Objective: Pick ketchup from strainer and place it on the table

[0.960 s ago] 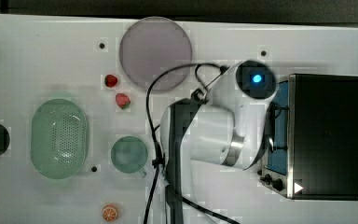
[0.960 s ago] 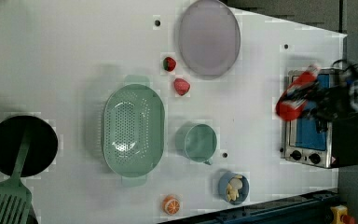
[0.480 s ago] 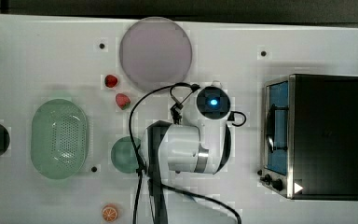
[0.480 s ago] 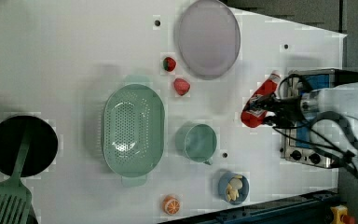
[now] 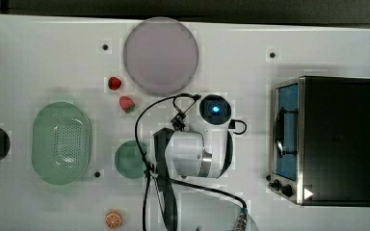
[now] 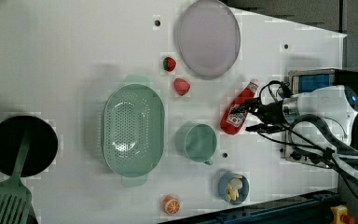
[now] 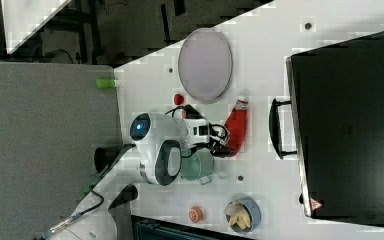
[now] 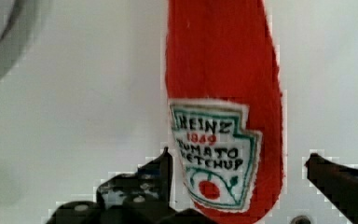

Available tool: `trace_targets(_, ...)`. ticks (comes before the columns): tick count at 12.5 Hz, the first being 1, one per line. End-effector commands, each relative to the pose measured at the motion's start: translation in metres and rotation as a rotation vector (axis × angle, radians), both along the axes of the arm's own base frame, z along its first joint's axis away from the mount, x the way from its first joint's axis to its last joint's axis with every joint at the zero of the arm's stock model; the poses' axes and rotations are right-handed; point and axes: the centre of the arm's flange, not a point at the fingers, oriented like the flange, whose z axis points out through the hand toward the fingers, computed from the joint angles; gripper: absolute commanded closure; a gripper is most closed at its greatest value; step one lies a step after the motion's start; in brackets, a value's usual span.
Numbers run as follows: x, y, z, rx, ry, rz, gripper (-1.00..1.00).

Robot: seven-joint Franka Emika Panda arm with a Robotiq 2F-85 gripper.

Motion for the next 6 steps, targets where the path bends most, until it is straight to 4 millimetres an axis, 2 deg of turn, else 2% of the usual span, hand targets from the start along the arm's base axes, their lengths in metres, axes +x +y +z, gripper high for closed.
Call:
trace_targets(1,0.033,-0.009,0.072,-0.039,-0.148,0.039,-1.0)
trace_targets(3,0.05,-0.013,0.124,-0.061,-0.196,0.031,-1.0)
trace_targets(6,0.07,-0.016,0.213,-0.087,-0.229,-0.023,-1.0)
